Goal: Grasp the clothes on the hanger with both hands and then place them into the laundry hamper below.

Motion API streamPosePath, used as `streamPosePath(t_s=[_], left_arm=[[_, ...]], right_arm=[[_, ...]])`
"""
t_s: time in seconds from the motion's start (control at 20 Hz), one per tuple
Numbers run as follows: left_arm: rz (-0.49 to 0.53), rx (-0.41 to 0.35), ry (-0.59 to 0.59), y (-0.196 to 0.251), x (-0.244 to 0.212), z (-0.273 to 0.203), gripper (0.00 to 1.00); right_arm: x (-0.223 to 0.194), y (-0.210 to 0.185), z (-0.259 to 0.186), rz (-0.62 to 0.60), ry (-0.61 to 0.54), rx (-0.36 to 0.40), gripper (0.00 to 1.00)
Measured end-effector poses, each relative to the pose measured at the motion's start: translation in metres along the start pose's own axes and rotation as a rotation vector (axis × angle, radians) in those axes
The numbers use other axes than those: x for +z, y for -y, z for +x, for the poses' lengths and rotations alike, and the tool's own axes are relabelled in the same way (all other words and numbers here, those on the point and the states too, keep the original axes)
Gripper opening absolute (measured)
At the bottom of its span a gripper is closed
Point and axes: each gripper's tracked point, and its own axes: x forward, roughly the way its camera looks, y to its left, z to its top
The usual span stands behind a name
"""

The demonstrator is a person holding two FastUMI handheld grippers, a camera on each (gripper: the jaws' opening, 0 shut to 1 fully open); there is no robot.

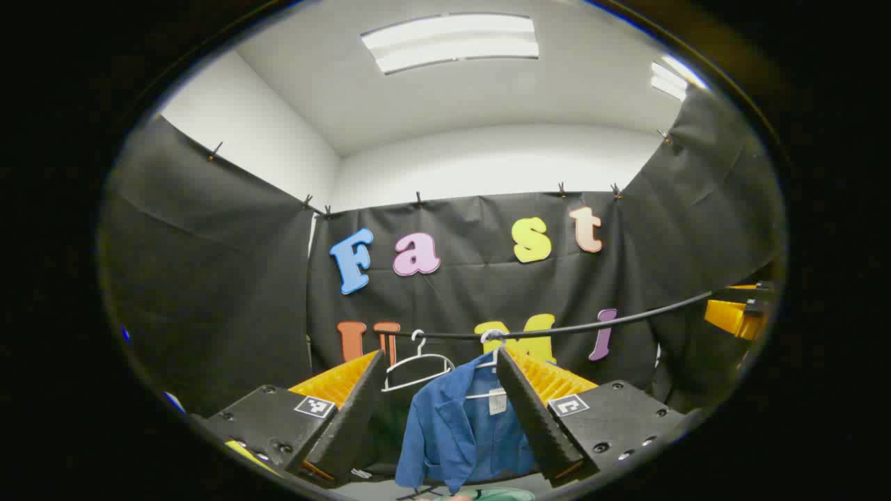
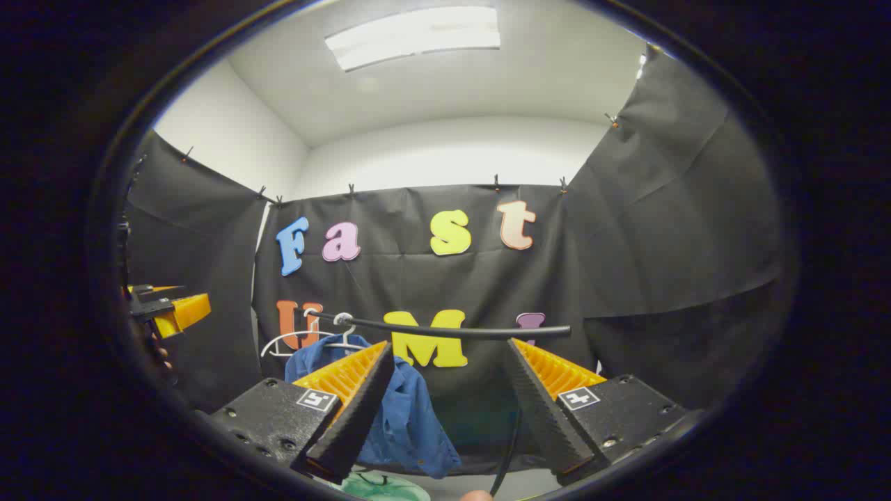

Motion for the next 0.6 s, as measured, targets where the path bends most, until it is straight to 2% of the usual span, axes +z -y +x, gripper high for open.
streamPosePath(t_s=[0.25,0.4,0.6], left_arm=[[0.027,-0.034,0.009,-0.002,-0.005,0.016,1.00],[0.037,-0.080,0.008,0.003,-0.010,0.020,0.99],[0.055,-0.068,0.025,-0.011,-0.010,0.023,0.98]], right_arm=[[-0.003,-0.005,0.013,0.008,-0.010,-0.027,0.99],[-0.006,-0.013,0.017,-0.001,-0.009,-0.028,1.00],[-0.011,-0.028,0.027,0.008,-0.023,-0.010,1.00]])
